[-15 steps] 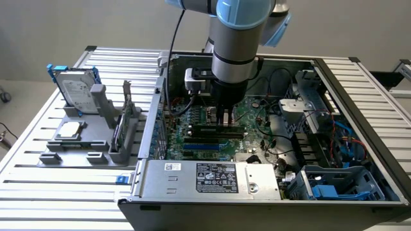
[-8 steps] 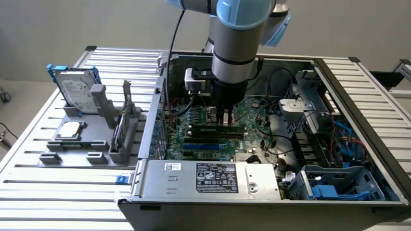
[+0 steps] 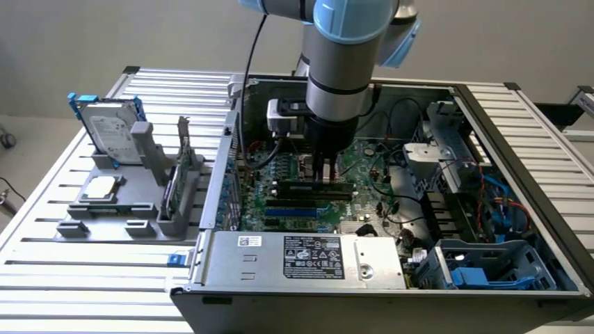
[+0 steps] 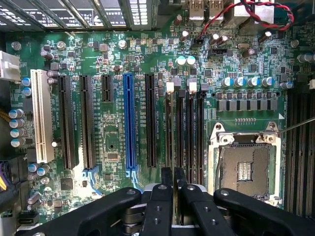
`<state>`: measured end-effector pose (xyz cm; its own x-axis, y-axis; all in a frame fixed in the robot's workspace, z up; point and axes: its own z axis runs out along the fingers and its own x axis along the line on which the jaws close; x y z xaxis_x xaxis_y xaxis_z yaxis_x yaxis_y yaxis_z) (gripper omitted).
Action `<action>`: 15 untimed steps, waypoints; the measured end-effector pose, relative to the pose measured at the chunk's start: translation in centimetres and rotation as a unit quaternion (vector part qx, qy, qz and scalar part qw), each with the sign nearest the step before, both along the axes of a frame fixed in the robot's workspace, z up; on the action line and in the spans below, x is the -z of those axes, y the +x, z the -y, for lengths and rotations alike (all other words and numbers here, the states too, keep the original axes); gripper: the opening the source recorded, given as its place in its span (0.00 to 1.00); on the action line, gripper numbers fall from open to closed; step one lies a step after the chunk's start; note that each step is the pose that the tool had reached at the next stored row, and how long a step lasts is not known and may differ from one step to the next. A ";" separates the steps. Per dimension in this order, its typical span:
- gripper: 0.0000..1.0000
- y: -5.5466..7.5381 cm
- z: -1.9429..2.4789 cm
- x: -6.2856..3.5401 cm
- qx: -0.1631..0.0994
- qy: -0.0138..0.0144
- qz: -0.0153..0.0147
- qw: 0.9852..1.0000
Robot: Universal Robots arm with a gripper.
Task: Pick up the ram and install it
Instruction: 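Insert the ram into the slot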
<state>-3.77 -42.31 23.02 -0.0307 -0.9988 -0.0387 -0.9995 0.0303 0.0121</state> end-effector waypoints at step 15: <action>0.14 0.1 0.16 0.19 0.000 0.005 0.000 1.000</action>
<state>-3.70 -42.47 22.83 -0.0308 -0.9984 -0.0480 -0.9995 0.0302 0.0128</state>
